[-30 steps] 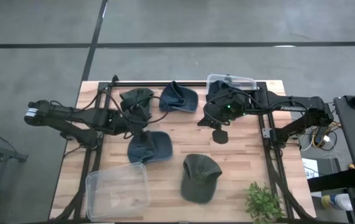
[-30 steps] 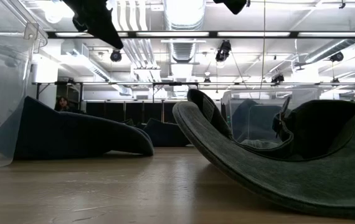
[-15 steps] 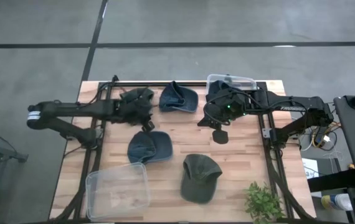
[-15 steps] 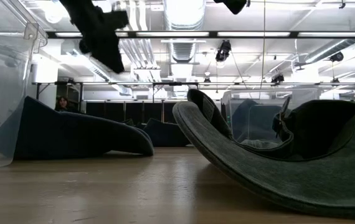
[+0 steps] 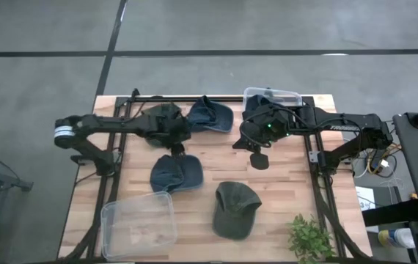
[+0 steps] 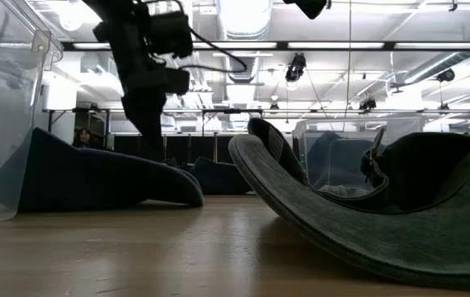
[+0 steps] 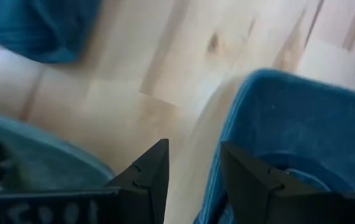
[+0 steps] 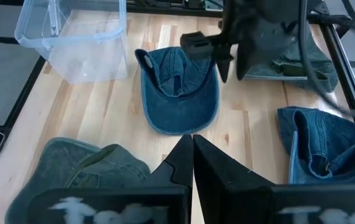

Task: Pick & Place hat
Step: Put the bottom blue cap into the top transparent bin

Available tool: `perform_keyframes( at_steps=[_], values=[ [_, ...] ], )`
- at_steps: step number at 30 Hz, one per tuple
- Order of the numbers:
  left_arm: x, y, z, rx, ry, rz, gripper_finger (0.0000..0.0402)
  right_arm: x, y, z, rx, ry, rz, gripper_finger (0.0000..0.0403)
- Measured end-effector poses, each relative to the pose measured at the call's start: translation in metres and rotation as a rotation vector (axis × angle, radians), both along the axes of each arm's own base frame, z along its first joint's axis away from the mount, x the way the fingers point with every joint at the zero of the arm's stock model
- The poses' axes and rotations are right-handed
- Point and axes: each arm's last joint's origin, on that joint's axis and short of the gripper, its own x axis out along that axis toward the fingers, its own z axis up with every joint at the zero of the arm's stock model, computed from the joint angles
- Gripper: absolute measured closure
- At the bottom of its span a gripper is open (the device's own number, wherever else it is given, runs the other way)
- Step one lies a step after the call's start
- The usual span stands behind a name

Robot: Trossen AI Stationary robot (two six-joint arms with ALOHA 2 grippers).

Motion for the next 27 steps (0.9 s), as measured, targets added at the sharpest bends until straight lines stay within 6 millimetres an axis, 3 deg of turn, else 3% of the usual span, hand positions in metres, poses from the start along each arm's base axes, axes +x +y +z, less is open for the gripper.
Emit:
perform_keyframes(
  at_steps=[10,27],
  values=[
    [0.013,0.001,-0.031,-0.070,0.097,-0.078,0.0266,0.000,0.000,0.000,0.016,0.001,-0.013,0.0394],
    [0.022,-0.002,-0.056,-0.232,0.134,-0.176,0.0267,0.000,0.000,0.000,0.019,0.000,-0.017,0.0394]
  ],
)
